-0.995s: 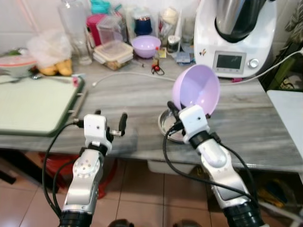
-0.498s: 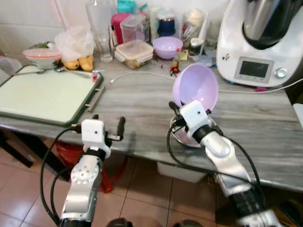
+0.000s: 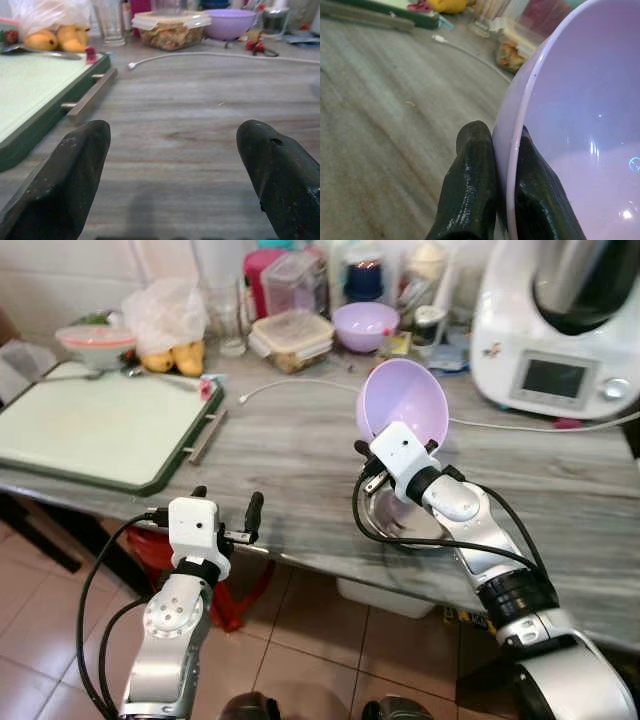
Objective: Setting the table
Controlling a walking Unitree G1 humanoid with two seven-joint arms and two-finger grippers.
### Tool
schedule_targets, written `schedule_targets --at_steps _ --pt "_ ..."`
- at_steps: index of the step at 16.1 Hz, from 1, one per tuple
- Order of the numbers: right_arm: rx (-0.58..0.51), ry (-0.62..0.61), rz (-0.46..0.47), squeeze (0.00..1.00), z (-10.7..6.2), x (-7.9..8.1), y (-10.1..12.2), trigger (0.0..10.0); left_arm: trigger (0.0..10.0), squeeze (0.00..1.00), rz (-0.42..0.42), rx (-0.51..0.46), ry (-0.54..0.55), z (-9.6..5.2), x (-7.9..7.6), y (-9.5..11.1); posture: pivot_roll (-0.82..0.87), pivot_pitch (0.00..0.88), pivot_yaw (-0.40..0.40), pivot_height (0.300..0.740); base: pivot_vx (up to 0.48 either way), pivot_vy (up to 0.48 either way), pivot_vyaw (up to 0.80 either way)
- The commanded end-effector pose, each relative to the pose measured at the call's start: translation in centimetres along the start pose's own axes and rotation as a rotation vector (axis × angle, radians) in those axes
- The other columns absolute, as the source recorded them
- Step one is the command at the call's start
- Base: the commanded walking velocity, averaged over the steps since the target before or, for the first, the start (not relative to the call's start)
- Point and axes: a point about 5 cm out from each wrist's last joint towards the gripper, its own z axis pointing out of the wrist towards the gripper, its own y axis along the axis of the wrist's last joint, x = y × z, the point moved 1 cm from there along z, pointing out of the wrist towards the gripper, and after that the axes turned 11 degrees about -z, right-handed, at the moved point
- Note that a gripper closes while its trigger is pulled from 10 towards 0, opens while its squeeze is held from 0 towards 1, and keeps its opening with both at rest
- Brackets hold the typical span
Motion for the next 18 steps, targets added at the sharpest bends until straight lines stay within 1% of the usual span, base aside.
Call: schedule_targets --at_steps 1,4,7,8,9,10,11,13,14,17,18 --pt "-0.001 0.054 -0.03 0.0 0.7 -0.1 0.4 10.0 10.0 0.0 0.021 -0.008 0.011 -0.4 0.6 0.6 0.1 0.068 0.039 0.74 0.0 0.0 0.0" --pt "0.029 0.096 -0.039 0.0 1.4 0.0 0.1 10.0 10.0 0.0 0.026 0.002 0.014 -0.9 0.8 0.5 0.1 0.073 0.04 0.74 0.0 0.0 0.0" --pt "0.071 0.12 -0.058 0.0 1.8 -0.1 -0.2 10.0 10.0 0.0 0.031 0.011 0.013 -0.8 0.7 0.5 0.11 0.071 0.04 0.74 0.0 0.0 0.0" --pt "0.099 0.123 -0.05 0.0 1.8 -0.3 -0.4 10.0 10.0 0.0 0.03 0.014 0.012 -0.8 0.7 0.5 0.1 0.07 0.04 0.74 0.0 0.0 0.0" --pt "0.105 0.125 -0.047 0.0 1.7 -0.3 -0.5 10.0 10.0 0.0 0.029 0.016 0.012 -0.7 0.7 0.4 0.1 0.07 0.04 0.74 0.0 0.0 0.0" --pt "0.119 0.14 -0.033 0.0 1.7 -0.4 -0.7 10.0 10.0 0.0 0.028 0.027 0.016 -0.7 0.6 0.3 0.1 0.067 0.037 0.74 0.0 0.0 0.0" --pt "0.133 0.156 -0.019 0.0 1.4 -0.4 -0.8 10.0 10.0 0.0 0.046 0.041 0.04 -0.6 0.9 0.0 0.1 0.065 0.035 0.74 0.0 0.0 0.0" --pt "0.136 0.199 -0.003 0.0 1.1 -0.5 -1.1 10.0 10.0 0.0 0.039 0.047 0.034 -0.6 1.0 0.0 0.09 0.062 0.029 0.74 0.0 0.0 0.0" --pt "0.138 0.239 -0.016 0.0 0.9 -0.4 -1.3 10.0 10.0 0.0 0.039 0.05 0.033 -0.6 0.9 0.0 0.09 0.062 0.027 0.74 0.0 0.0 0.0" --pt "0.157 0.26 -0.014 0.0 0.4 -0.8 -1.6 10.0 10.0 0.0 0.032 0.054 0.033 -0.5 0.8 -0.1 0.08 0.058 0.023 0.74 0.0 0.0 0.0" --pt "0.165 0.263 -0.01 1.0 0.2 -1.1 -1.6 10.0 10.0 0.0 0.029 0.056 0.031 -0.5 0.6 -0.2 0.07 0.055 0.021 0.74 0.0 0.0 0.0"
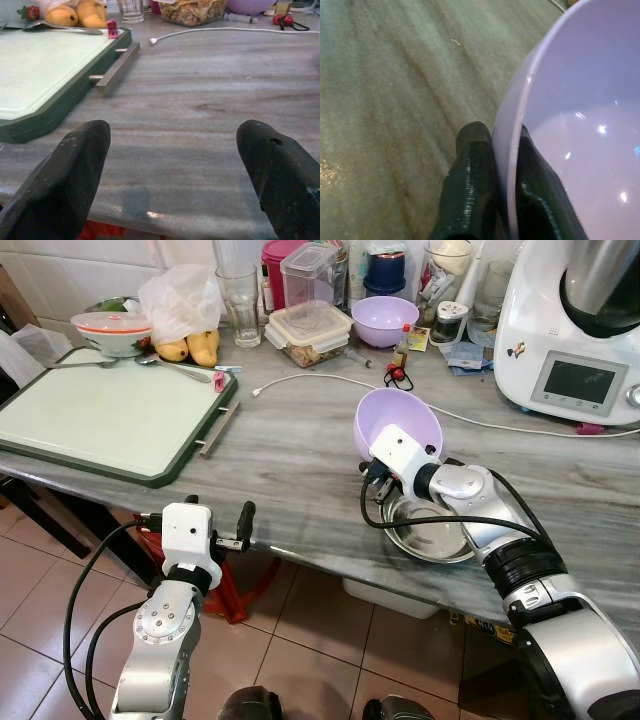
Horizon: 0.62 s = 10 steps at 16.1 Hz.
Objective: Setting the table
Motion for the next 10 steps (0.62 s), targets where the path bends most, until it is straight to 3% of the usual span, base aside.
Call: schedule_targets --at_steps 1,5,10 --pt "-0.004 0.022 0.005 1.0 -0.4 -0.2 0.2 10.0 10.0 0.0 0.004 0.007 0.003 0.3 0.0 0.0 0.07 0.054 0.022 0.74 0.0 0.0 0.0" --pt "-0.022 0.174 -0.046 1.0 -1.8 0.6 0.3 10.0 10.0 0.0 -0.003 0.012 0.002 0.5 -0.1 -0.2 0.07 0.05 0.019 0.74 0.0 0.0 0.0" --pt "-0.009 0.149 -0.094 1.0 -3.0 -0.7 0.5 10.0 10.0 0.0 -0.018 0.03 0.001 0.7 -0.2 -0.6 0.05 0.05 0.015 0.74 0.0 0.0 0.0"
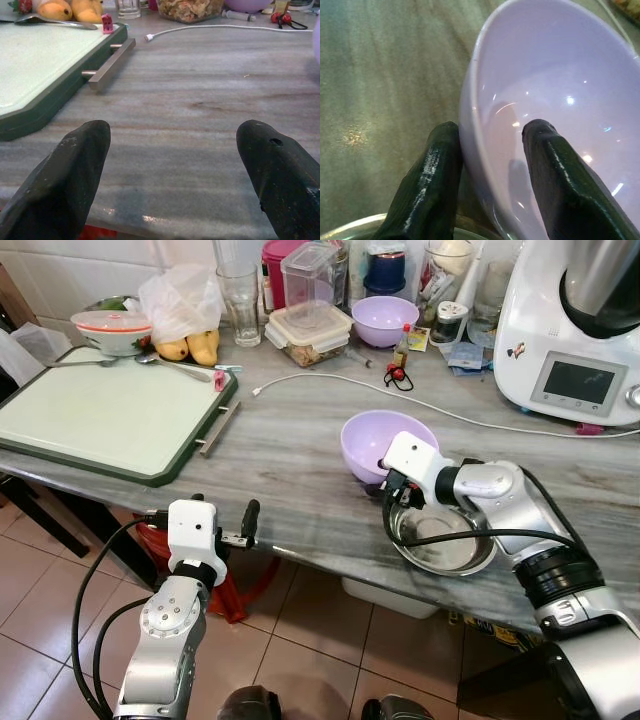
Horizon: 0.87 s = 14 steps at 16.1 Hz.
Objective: Setting the table
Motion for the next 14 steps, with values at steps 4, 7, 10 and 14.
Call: schedule_targets --at_steps 4,7,10,14 --pt "-0.086 -0.13 -0.052 0.7 -0.9 -1.3 1.4 10.0 10.0 0.0 -0.016 0.013 0.013 0.1 0.1 -0.3 0.05 0.05 0.013 0.74 0.0 0.0 0.0" --pt "-0.185 -0.218 0.082 0.88 -1.4 -0.6 2.2 10.0 10.0 0.0 -0.032 0.024 0.018 -0.2 0.0 -0.7 0.04 0.041 0.011 0.74 0.0 0.0 0.0" --pt "-0.214 -0.165 0.104 1.0 -1.5 1.3 2.3 10.0 10.0 0.0 -0.039 0.03 0.013 0.1 -0.3 -0.9 0.03 0.038 0.011 0.74 0.0 0.0 0.0" --pt "-0.25 -0.368 0.207 1.0 -2.8 1.3 2.1 10.0 10.0 0.0 -0.038 0.02 0.042 0.1 0.2 -0.7 0.02 0.032 0.009 0.74 0.0 0.0 0.0"
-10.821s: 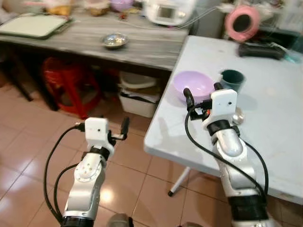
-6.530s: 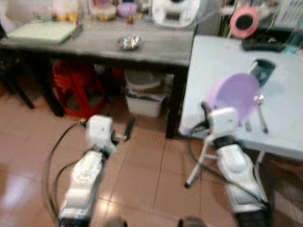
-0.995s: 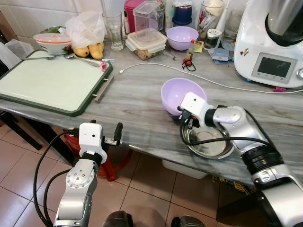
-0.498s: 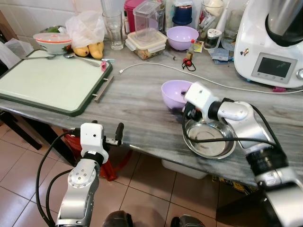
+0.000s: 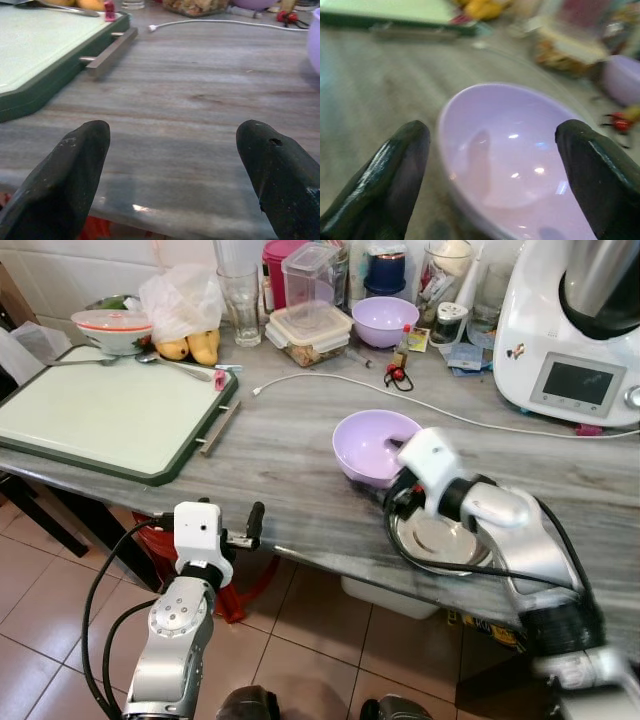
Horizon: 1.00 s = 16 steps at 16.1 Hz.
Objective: Setting the table
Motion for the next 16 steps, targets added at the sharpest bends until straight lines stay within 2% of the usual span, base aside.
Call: schedule_targets --at_steps 1,2,3,4,5,6,7,9,13,16 --pt "-0.025 -0.148 0.015 1.0 -0.7 -1.0 0.4 10.0 10.0 0.0 0.005 0.002 0.02 -0.1 0.5 0.0 0.02 0.031 0.007 0.74 0.0 0.0 0.0" --pt "-0.056 -0.224 0.024 1.0 -1.4 -0.5 0.6 10.0 10.0 0.0 0.005 -0.004 0.017 -0.2 0.4 0.2 0.02 0.03 0.008 0.74 0.0 0.0 0.0" --pt "-0.063 -0.31 0.086 1.0 -2.3 0.8 0.4 10.0 10.0 0.0 -0.002 -0.009 0.02 -0.4 0.4 0.2 0.02 0.03 0.011 0.74 0.0 0.0 0.0" --pt "-0.056 -0.363 0.102 1.0 -2.9 1.3 0.2 10.0 10.0 0.0 -0.004 -0.01 0.019 -0.4 0.4 0.3 0.01 0.029 0.011 0.74 0.0 0.0 0.0" --pt "-0.033 -0.445 0.134 0.89 -3.7 1.7 -0.2 10.0 10.0 0.0 -0.004 -0.011 0.018 -0.4 0.4 0.3 0.01 0.028 0.01 0.74 0.0 0.0 0.0" --pt "-0.021 -0.488 0.156 0.0 -4.4 2.1 -0.5 10.0 10.0 0.0 -0.005 -0.012 0.017 -0.4 0.3 0.3 0.01 0.028 0.01 0.74 0.0 0.0 0.0" --pt "0.0 -0.512 0.158 0.0 -5.1 2.8 -0.7 10.0 10.0 0.0 -0.006 -0.016 0.02 -0.3 0.3 0.4 0.01 0.028 0.014 0.74 0.0 0.0 0.0" --pt "0.01 -0.516 0.184 0.0 -5.3 3.3 -1.0 10.0 10.0 0.0 -0.005 -0.022 0.023 -0.1 0.4 0.6 0.0 0.027 0.017 0.74 0.0 0.0 0.0" --pt "0.045 -0.526 0.251 0.0 -5.2 3.3 -2.0 10.0 10.0 0.0 -0.004 -0.029 0.018 0.1 0.2 0.9 0.0 0.026 0.018 0.74 -0.219 0.0 0.0" --pt "0.044 -0.538 0.258 0.0 -5.1 3.1 -2.1 10.0 10.0 0.0 -0.006 -0.025 0.017 0.1 0.3 0.8 0.0 0.029 0.017 0.74 -0.336 0.0 0.0"
